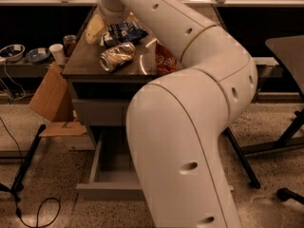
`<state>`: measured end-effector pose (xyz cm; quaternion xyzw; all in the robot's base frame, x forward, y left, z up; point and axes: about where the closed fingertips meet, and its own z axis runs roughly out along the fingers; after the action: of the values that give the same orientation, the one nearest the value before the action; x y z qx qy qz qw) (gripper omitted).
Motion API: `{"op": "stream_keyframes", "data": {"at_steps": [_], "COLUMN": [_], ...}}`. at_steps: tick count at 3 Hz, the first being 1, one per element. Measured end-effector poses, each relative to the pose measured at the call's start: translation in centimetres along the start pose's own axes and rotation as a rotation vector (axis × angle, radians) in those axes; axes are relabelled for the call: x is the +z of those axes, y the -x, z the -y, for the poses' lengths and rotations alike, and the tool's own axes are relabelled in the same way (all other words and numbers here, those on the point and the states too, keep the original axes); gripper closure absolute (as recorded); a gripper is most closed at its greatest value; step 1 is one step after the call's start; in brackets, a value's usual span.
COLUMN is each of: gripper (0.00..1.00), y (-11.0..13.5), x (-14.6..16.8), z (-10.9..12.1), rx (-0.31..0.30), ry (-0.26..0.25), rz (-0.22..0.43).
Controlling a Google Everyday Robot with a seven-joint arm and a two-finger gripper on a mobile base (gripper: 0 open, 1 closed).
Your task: Place blue chip bag into middle drawer
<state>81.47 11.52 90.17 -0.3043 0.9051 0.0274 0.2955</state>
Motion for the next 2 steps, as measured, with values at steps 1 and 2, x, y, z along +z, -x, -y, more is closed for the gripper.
{"op": "stream_keyframes", "data": {"at_steps": [1, 2], "gripper": [0.00, 0.00], "y": [-0.22, -0.73], "x": [0.78, 1.32], "z": [-0.04, 0.10], "rx": [0.093, 0.182], "ry": [-0.031, -0.031], "rz": [0.023, 0.103]}}
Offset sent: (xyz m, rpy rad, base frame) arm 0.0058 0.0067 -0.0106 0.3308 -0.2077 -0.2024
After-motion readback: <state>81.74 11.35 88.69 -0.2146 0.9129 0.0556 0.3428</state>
